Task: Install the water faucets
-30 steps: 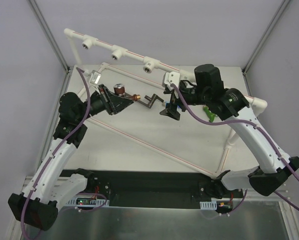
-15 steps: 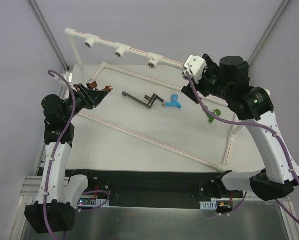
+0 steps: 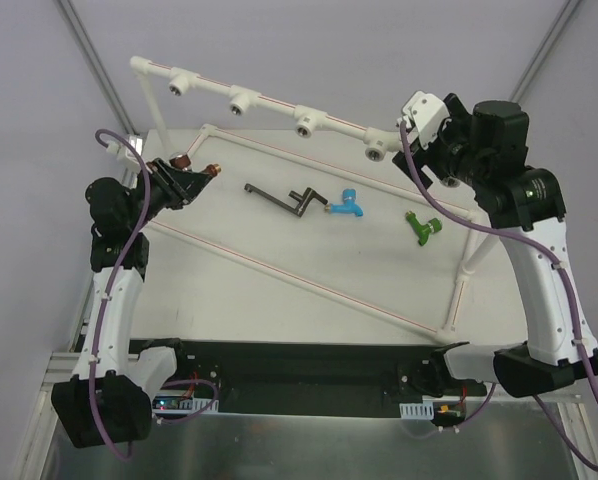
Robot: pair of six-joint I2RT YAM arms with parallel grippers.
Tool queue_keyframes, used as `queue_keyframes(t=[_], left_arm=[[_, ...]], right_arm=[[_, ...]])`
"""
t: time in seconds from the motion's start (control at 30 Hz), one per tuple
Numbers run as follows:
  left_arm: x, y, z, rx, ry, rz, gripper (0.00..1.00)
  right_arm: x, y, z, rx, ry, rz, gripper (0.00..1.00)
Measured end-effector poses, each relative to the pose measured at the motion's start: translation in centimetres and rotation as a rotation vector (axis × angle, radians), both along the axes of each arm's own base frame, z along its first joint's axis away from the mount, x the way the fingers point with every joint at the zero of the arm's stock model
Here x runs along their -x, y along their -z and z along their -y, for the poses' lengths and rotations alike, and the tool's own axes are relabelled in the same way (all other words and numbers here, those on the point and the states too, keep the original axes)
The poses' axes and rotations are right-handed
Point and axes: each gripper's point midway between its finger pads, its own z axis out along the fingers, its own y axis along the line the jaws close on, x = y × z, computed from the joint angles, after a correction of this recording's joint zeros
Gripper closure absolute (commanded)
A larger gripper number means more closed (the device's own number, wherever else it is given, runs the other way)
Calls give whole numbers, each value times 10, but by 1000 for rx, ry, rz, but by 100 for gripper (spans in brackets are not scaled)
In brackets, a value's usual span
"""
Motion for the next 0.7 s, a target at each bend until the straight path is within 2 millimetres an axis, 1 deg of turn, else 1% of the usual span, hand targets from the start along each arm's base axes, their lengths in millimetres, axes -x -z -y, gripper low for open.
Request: queue_keyframes(t=[0.03,0.1,0.17,0.27,0.3,0.33,0.37,0.47,0.5,0.53,0.57,0.63,0.67,0.7], left_arm=[[-3,0,-2,3,-5,-4,100],[-8,-3,-5,11,-11,-6,100],[-13,-7,-7,14,-18,0,100],[-18,-16,-10,22,-24,15,100],[-21,-19,-12,25,-29,23,100],[-23,-22,-13,26,-32,28,100],[-24,-25,-14,28,-35,33,100],[-33,-31,-21,42,-52,41,100],[-35,-32,-22,46,-56,41,100],[-38,-32,-25,50,-63,41,100],[-40,-32,-27,55,-72,41,100],[-44,-32,-30,67,-82,33,100],[-46,-33,-32,71,-89,33,100],[-48,-34,-34,78,-96,33,100]], right_arm=[[-5,2,4,4,15,-9,9],[-14,7,5,9,18,-28,12],[-22,16,-2,16,-5,-61,14],[-31,32,-11,28,-40,-114,23],[-33,37,-12,33,-45,-132,32],[-34,42,-13,39,-48,-147,37],[-35,46,-13,45,-52,-157,44],[-34,53,-15,53,-66,-186,58],[-33,53,-16,55,-72,-186,69],[-34,51,-16,55,-74,-178,75],[-34,50,-16,65,-87,-165,84],[-30,49,-18,112,-150,-138,92],[-25,48,-22,127,-183,-130,97],[-18,49,-25,123,-197,-134,98]])
